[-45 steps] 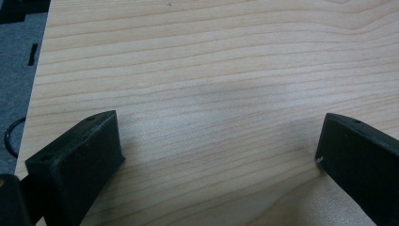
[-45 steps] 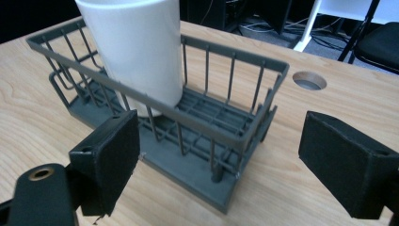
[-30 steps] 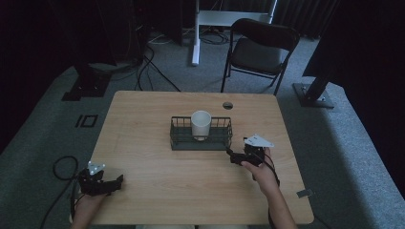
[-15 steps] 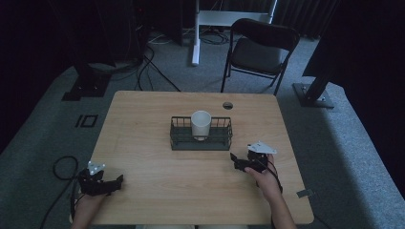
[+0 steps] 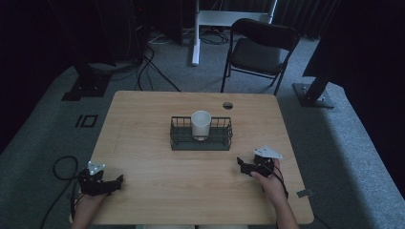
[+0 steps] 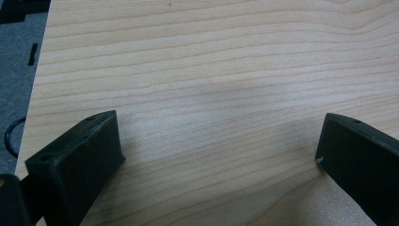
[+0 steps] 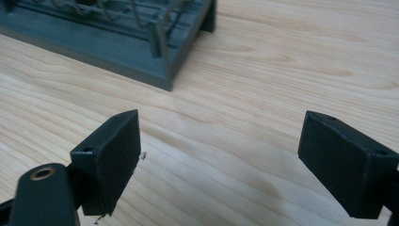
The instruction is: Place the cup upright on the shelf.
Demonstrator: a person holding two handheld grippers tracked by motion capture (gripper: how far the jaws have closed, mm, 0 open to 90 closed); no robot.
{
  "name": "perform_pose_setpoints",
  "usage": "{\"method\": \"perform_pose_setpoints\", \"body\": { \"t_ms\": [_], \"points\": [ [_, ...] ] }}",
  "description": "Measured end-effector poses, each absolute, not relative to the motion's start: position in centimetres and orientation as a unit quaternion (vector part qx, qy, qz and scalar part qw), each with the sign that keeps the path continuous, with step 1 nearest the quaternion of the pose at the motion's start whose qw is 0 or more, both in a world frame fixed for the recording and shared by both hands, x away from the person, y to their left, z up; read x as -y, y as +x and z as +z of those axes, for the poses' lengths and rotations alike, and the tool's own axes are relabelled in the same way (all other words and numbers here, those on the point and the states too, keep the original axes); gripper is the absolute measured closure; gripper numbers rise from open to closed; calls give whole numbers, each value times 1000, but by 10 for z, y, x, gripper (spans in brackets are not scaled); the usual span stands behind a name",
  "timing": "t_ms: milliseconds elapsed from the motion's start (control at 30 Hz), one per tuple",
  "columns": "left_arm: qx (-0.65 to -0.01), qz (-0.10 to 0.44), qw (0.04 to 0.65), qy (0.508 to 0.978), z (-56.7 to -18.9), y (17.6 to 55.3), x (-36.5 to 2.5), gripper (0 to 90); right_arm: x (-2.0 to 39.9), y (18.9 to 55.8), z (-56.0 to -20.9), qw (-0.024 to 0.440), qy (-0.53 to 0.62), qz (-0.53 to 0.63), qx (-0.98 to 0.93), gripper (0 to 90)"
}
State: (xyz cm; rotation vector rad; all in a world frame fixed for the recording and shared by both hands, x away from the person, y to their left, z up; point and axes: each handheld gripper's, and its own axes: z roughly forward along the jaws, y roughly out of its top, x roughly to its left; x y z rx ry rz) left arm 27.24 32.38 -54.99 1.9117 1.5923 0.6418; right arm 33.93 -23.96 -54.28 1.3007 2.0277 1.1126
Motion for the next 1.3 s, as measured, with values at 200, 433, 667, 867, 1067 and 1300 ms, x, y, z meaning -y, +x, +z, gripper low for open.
{"method": "perform_pose_setpoints", "body": {
  "t_ms": [200, 433, 667, 867, 1067, 1300],
  "points": [
    [-595, 240, 282, 714, -550, 272, -324, 10, 248, 335, -546, 250, 485, 393, -740, 134],
    [-595, 240, 282, 714, -550, 272, -324, 10, 258, 330, -548, 250, 498, 380, -739, 130],
    [-595, 240, 282, 714, -550, 272, -324, 10, 277, 326, -549, 253, 528, 352, -731, 128],
    [-595, 240, 282, 714, -550, 272, -324, 10, 295, 324, -551, 260, 566, 315, -717, 129],
    [-594, 240, 282, 714, -550, 272, -324, 10, 300, 323, -552, 244, 579, 310, -713, 124],
    [-595, 240, 282, 714, -550, 272, -324, 10, 301, 324, -552, 244, 580, 310, -713, 120]
  ]
}}
